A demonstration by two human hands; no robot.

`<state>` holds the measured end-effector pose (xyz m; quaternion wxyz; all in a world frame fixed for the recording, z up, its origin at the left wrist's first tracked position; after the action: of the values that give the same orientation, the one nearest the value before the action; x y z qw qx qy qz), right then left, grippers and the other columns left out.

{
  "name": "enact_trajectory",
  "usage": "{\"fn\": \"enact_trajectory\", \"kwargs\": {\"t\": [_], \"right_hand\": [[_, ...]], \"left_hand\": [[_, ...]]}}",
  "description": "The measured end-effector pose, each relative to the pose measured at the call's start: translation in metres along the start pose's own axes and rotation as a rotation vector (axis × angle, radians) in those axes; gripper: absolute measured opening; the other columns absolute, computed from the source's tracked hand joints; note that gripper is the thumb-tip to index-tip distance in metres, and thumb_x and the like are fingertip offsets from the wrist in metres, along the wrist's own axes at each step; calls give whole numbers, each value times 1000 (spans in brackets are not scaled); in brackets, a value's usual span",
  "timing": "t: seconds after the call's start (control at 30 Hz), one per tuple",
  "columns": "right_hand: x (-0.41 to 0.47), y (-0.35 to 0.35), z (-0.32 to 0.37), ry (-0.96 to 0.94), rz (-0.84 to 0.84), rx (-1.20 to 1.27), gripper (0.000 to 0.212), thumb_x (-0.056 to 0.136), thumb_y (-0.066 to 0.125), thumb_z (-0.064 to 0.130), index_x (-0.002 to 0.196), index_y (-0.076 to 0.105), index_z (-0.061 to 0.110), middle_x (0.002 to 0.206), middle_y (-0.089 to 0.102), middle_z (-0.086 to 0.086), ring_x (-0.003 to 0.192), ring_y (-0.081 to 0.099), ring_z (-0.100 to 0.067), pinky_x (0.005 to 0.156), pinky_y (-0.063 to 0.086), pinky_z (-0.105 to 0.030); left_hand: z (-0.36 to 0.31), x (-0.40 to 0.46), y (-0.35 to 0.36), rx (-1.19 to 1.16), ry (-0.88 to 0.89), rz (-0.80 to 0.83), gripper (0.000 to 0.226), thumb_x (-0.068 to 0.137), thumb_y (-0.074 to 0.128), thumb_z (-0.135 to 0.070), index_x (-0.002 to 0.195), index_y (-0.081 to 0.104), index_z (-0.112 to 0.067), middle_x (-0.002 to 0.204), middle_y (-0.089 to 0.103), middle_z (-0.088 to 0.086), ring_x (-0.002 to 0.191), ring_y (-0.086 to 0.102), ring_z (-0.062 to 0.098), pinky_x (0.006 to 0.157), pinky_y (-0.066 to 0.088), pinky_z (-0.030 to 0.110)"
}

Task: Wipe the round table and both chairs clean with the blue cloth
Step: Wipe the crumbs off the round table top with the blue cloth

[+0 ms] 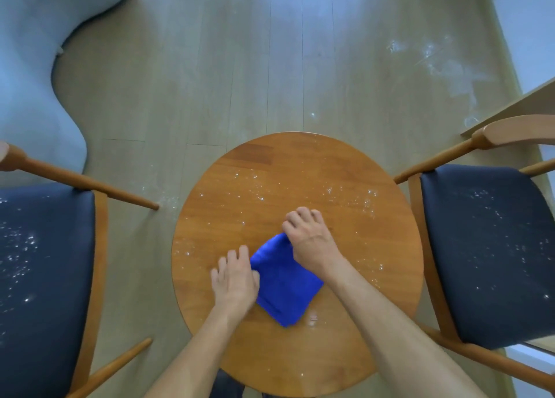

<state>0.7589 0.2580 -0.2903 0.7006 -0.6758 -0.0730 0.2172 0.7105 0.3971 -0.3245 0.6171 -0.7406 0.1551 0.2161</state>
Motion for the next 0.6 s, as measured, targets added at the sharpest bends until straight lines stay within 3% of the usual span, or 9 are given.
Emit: {"fn": "enact_trajectory", "kwargs": {"t": [0.07,0.13,0.2,0.27,0.37,0.43,0.53,0.6], "right_hand": [[-13,-12,-27,97,-90,54,29,70,47,-7,91,62,8,99,63,-6,101,57,-29,87,44,-36],[-30,-22,-41,141,-192,104,29,62,54,-12,82,64,5,87,66,-7,89,63,-29,79,51,-37],[-50,-23,-41,127,-256,127,31,56,58,-13,79,65,5,84,67,-7,83,65,-28,76,53,-35],[-71,-14,-35,93,-259,148,29,54,57,-11,78,64,6,85,66,-6,78,64,-27,72,53,-35],[-104,11,-18,10,-168,111,21,60,62,-1,76,62,12,86,64,-3,74,61,-24,65,48,-34],[-118,28,-8,-41,-98,92,9,67,66,12,76,63,15,91,64,-2,78,61,-23,67,49,-34],[-119,39,-5,-37,-90,141,14,76,62,28,83,64,15,108,63,-5,100,59,-27,81,49,-37],[-105,40,-3,-75,-104,174,27,77,62,27,102,65,17,127,58,-9,118,53,-33,94,46,-44]], "left_hand": [[-21,17,-35,98,154,-150,30,84,53,-15,113,47,-17,104,53,3,97,51,25,75,35,34],[-44,20,-59,194,328,-276,34,62,72,-4,92,59,-13,81,55,6,71,55,26,58,37,33],[-56,9,-63,287,450,-326,42,39,73,6,75,61,-12,67,51,6,56,50,25,47,36,32],[-57,-9,-47,320,557,-294,47,34,69,8,75,56,-12,66,51,7,54,49,25,46,37,33],[-45,-34,-5,404,679,-149,57,36,76,-2,82,44,-13,68,55,8,56,52,25,48,41,31],[-36,-43,14,411,730,-78,47,40,79,-15,80,53,-13,72,56,8,59,54,25,50,43,32],[-31,-41,10,309,700,-119,24,57,76,-24,70,58,-15,71,55,5,60,54,23,49,45,31],[-27,-34,-3,210,631,-183,11,70,64,-22,68,56,-14,68,53,4,58,54,23,49,45,32]]}}
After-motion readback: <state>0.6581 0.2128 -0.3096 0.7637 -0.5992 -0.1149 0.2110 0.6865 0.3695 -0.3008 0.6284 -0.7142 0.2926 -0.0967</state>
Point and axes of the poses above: each hand's wrist, its own x-axis towards the middle knuckle, its own y-axis out of the palm, z = x × y, the point moved 7 cm from there along x, towards the middle knuckle
